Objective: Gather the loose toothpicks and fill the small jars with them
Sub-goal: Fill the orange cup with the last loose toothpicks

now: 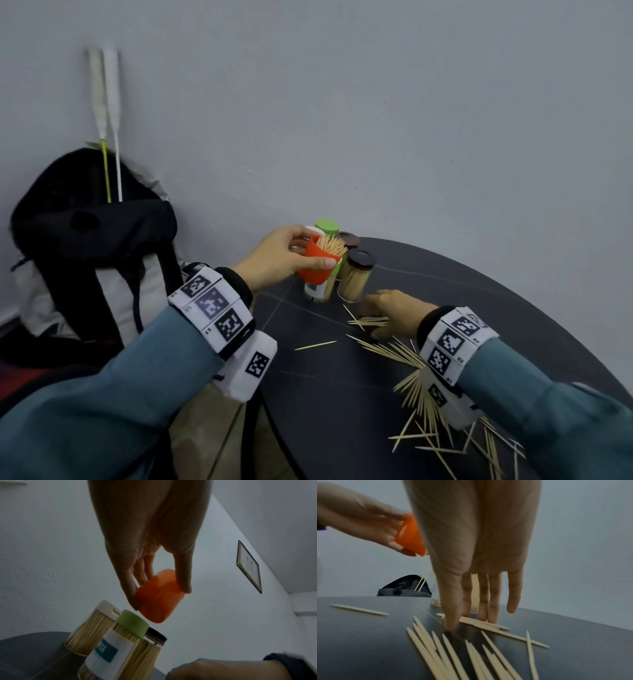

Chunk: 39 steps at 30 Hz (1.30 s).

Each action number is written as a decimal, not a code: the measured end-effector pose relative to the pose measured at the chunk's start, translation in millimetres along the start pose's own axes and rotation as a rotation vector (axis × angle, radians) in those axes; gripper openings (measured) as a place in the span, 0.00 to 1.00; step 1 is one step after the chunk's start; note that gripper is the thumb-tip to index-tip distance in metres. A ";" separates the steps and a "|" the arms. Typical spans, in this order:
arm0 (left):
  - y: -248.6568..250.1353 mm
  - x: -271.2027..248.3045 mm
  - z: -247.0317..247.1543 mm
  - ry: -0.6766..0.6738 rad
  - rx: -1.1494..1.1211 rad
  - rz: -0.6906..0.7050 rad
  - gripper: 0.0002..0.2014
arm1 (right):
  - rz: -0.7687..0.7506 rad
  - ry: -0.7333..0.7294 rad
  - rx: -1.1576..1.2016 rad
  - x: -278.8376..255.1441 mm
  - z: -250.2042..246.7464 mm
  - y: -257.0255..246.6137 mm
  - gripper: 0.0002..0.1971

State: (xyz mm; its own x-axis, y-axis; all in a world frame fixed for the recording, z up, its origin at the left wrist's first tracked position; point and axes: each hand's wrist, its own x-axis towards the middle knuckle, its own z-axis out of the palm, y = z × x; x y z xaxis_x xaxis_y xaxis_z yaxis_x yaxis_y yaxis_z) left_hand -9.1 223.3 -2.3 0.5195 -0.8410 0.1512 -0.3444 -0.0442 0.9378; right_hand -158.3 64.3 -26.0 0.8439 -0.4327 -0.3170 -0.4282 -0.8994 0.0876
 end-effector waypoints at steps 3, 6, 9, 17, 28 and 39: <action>2.6 -1.2 6.2 -0.016 0.003 -0.007 0.29 | 0.014 0.001 -0.031 3.7 -1.7 -2.8 0.24; 3.6 -1.7 10.2 -0.033 0.014 -0.012 0.30 | 0.051 0.005 -0.029 8.1 -4.1 -8.9 0.16; 3.1 -2.0 10.8 -0.039 0.016 -0.019 0.30 | 0.057 0.032 0.045 11.6 -3.1 -16.9 0.17; 7.0 -1.7 9.0 -0.019 0.018 0.005 0.30 | 0.072 0.052 0.063 18.8 5.1 -18.8 0.12; 24.9 3.8 18.1 -0.004 -0.020 0.061 0.27 | 0.059 0.104 0.021 -16.9 4.4 -1.3 0.08; 12.0 -2.8 -5.6 0.037 0.015 0.033 0.28 | -0.405 0.001 0.182 8.4 -7.3 -65.7 0.05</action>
State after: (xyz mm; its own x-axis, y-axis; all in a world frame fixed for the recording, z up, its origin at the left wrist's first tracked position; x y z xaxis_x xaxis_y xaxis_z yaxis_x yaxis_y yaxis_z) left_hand -10.3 228.2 10.3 0.5358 -0.8218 0.1936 -0.3737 -0.0253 0.9272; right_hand -120.6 119.3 -27.6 0.9557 -0.0482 -0.2903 -0.1130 -0.9710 -0.2108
